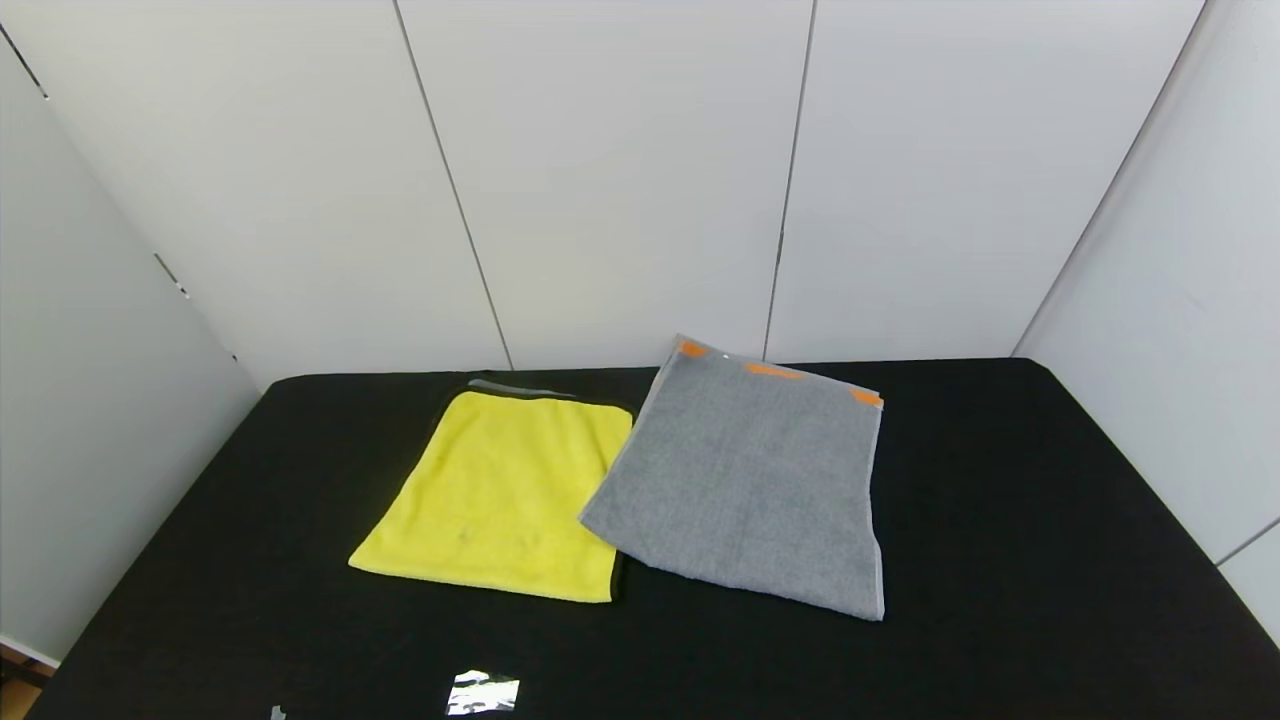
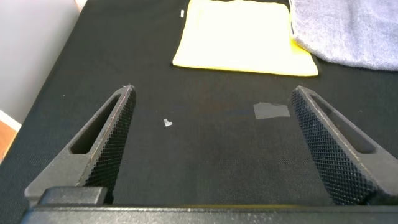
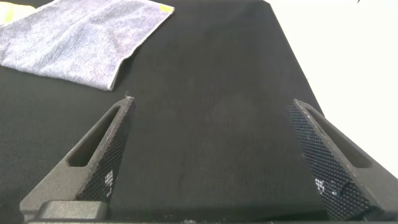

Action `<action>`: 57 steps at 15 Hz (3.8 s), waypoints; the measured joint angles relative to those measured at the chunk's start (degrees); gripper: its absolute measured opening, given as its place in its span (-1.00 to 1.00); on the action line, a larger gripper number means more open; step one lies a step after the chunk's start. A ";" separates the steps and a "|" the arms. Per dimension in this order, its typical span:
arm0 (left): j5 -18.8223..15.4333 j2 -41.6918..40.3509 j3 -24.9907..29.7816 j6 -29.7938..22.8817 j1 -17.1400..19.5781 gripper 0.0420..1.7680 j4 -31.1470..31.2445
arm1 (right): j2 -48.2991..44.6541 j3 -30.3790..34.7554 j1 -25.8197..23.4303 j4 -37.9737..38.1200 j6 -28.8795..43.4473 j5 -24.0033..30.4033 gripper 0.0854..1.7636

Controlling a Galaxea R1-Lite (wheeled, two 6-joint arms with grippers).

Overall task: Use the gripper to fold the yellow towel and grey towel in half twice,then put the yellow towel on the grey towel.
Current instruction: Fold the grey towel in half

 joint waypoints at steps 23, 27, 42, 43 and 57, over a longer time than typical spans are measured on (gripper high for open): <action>-1.90 1.65 -4.79 0.72 0.00 1.00 3.58 | 0.85 -5.27 -0.07 4.99 -0.05 0.11 1.00; -2.28 6.28 -8.48 1.05 -0.07 1.00 3.52 | 4.57 -11.79 0.02 8.17 -0.49 0.28 1.00; -3.11 47.37 -31.67 5.38 -11.02 1.00 3.33 | 41.92 -31.09 0.99 8.24 -0.44 9.61 1.00; -3.08 50.36 -33.07 5.88 -12.51 1.00 3.30 | 44.70 -31.94 0.99 8.08 -0.49 10.23 1.00; -2.10 86.88 -50.65 6.75 -26.73 1.00 3.61 | 72.91 -37.07 10.93 7.23 -0.51 10.58 1.00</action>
